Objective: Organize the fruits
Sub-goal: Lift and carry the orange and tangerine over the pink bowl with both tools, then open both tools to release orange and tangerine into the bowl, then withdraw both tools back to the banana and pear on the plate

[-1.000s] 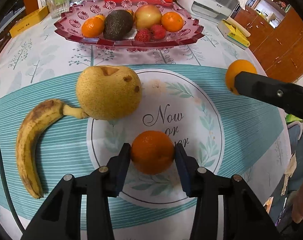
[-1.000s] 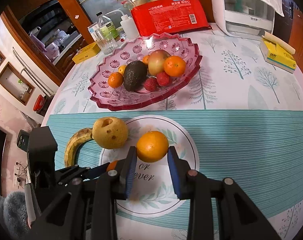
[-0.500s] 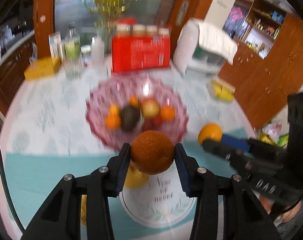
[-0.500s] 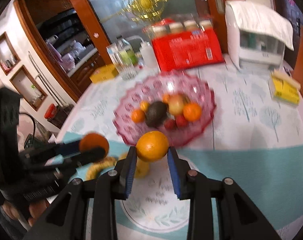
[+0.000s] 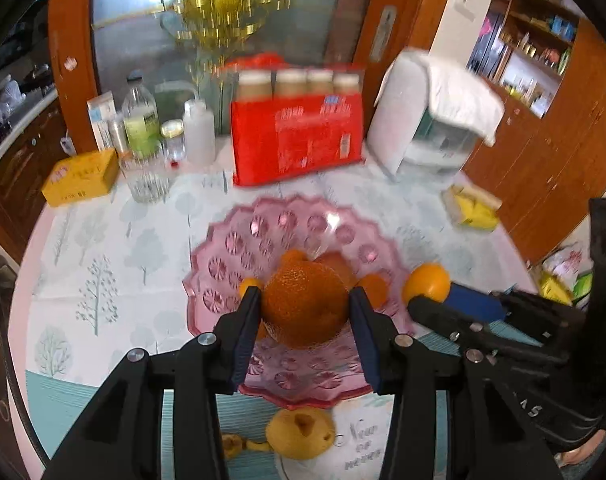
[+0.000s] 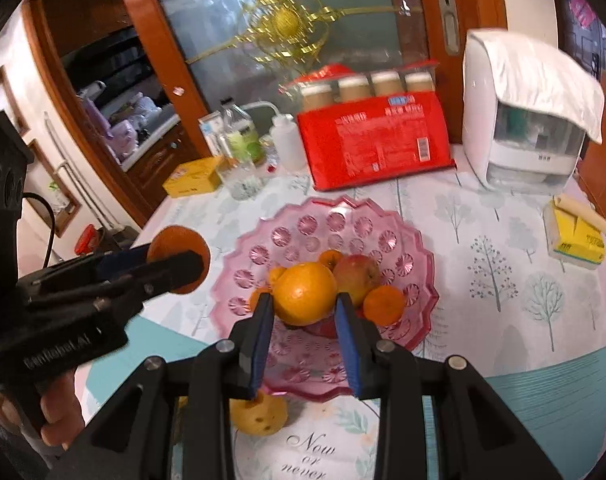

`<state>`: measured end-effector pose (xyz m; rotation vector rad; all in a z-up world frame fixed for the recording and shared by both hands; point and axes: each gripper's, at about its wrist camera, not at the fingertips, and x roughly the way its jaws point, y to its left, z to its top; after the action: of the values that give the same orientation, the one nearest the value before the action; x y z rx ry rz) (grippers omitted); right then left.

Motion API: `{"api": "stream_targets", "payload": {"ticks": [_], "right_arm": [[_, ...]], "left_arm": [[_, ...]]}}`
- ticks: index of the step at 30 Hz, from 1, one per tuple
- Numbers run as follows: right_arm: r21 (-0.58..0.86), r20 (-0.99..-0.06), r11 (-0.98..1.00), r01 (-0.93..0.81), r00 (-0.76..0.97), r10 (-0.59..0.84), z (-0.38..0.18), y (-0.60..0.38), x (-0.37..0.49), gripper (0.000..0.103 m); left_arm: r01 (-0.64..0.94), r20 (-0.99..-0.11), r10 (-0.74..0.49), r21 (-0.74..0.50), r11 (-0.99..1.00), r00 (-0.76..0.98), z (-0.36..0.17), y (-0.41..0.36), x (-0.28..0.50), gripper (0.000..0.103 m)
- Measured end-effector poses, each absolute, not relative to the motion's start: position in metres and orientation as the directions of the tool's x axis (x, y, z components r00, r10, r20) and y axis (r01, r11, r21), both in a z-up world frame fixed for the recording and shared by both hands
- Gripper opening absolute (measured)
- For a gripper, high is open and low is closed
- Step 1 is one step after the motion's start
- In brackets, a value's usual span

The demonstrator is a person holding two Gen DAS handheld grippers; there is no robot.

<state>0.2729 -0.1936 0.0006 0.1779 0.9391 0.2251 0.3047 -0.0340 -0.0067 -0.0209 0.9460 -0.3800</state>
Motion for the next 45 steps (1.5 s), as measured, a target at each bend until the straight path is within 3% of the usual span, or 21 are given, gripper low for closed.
{"api": "stream_targets", "payload": {"ticks": [9, 20, 30, 40, 45], "right_arm": [[0.228, -0.870, 0.973, -0.037, 0.441, 0.221, -0.073, -0.195, 0.295, 0.032], [0.243, -0.904, 0.970, 0.018, 0.368, 0.219, -0.108, -0.198, 0.298, 0.033], [0.269, -0.888, 0.963, 0.021, 0.392, 0.240, -0.094, -0.201, 0.292, 0.034], [0.293, -0.853, 0.956, -0.006, 0.449, 0.264, -0.059, -0.201, 0.269, 0.035], [0.302, -0.829, 0.953, -0.021, 0.489, 0.273, -0.037, -0.200, 0.250, 0.044]], "left_arm": [[0.348, -0.883, -0.283, -0.149, 0.926, 0.374, -0.094, -0.051, 0.337, 0.043], [0.368, -0.902, -0.281, -0.152, 0.917, 0.327, -0.118, -0.053, 0.347, 0.044], [0.341, -0.873, -0.300, -0.168, 0.925, 0.385, -0.089, -0.039, 0.339, 0.066], [0.304, -0.837, -0.310, -0.182, 0.935, 0.451, -0.045, -0.024, 0.314, 0.077], [0.300, -0.817, -0.314, -0.181, 0.936, 0.483, -0.025, -0.019, 0.293, 0.082]]}}
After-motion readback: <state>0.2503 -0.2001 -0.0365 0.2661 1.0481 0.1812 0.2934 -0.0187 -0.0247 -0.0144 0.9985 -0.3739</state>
